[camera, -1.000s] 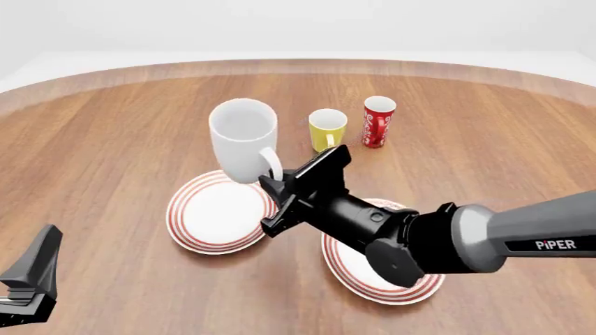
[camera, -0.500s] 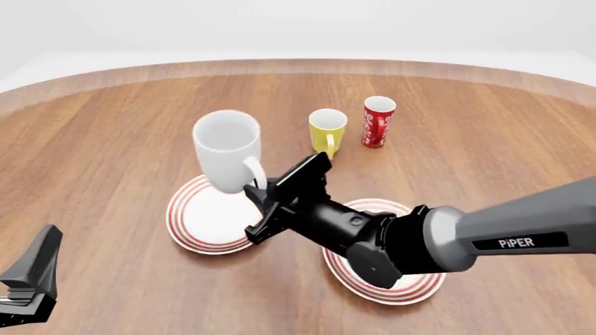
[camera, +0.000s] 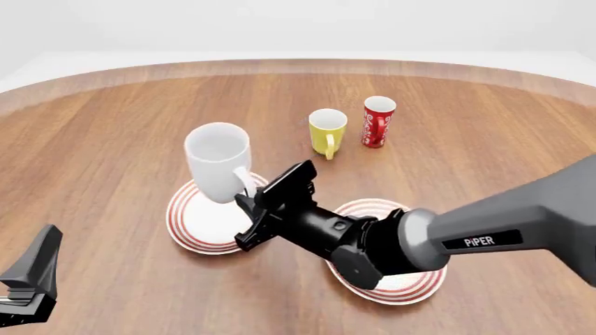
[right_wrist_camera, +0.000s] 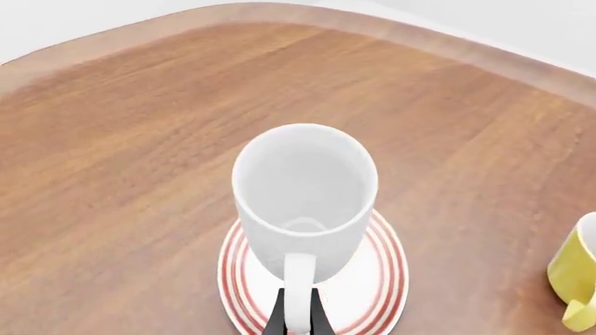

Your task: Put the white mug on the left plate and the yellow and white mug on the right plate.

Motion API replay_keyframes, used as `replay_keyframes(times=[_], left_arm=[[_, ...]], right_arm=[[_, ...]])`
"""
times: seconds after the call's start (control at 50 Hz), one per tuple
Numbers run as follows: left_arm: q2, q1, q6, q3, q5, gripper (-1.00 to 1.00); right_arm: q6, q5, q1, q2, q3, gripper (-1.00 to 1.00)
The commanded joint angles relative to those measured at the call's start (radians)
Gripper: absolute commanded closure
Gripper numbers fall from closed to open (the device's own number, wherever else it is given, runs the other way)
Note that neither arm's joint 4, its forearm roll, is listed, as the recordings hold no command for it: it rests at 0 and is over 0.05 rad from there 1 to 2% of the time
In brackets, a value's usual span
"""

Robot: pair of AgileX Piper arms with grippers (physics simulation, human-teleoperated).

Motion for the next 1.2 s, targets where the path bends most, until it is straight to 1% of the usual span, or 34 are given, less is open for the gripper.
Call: replay_keyframes(times=[0.02,0.8,1.2], left_arm=[[0.000,0.000,0.000,0.000,0.000,-1.00],[0.000,0.000,0.000,0.000,0.000,-1.00],[0.000,0.000,0.000,0.000,0.000,-1.00]], right_arm=[[0.015,0.002,0.009,0.026,-0.025,1.00],[0.022,0.029,0.003,0.120,-0.103,1.00],[0.036,0.046,-0.006,0.174,-0.144,1.00]])
